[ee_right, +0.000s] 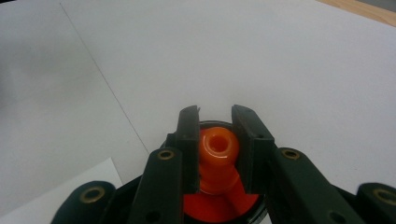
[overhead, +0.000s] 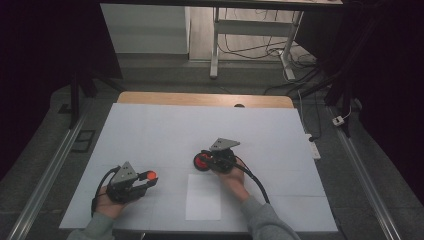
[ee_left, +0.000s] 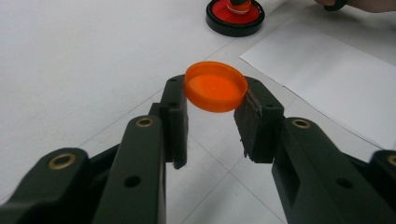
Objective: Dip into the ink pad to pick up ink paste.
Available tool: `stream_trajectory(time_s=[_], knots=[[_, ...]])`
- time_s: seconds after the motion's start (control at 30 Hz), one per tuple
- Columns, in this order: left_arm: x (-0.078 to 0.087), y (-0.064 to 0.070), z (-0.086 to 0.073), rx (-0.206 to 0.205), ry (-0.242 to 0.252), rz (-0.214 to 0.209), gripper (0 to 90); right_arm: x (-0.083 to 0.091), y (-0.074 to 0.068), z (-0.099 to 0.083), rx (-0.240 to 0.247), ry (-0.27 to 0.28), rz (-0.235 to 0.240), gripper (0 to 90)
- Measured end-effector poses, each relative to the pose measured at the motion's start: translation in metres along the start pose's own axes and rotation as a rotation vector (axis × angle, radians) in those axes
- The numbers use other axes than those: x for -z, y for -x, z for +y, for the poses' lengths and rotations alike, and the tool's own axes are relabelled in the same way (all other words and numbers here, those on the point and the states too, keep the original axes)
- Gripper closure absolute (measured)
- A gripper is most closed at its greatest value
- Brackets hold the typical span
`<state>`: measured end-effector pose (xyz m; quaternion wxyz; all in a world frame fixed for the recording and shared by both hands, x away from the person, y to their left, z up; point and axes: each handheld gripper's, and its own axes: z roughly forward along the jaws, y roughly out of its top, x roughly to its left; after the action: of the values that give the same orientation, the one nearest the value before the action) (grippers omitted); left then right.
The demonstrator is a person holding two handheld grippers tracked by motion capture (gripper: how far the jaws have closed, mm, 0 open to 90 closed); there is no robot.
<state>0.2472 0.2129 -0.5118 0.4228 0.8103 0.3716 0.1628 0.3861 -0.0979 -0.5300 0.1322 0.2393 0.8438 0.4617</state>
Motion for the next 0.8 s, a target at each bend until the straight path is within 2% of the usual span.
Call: stream_trajectory(time_s=[0.5,0.8], knots=[[-0.0001,0.0003,0.0002,-0.004,-0.002,-0.002,64.8,-0.0003,0.0011,-0.0034,-0.023,0.023,0.005,72.6],[0.0005,0.0011,0.0004,-0.005,0.0,-0.001,64.8,-0.0004,0.0003,-0.0049,-0.021,0.031,0.004,72.6]])
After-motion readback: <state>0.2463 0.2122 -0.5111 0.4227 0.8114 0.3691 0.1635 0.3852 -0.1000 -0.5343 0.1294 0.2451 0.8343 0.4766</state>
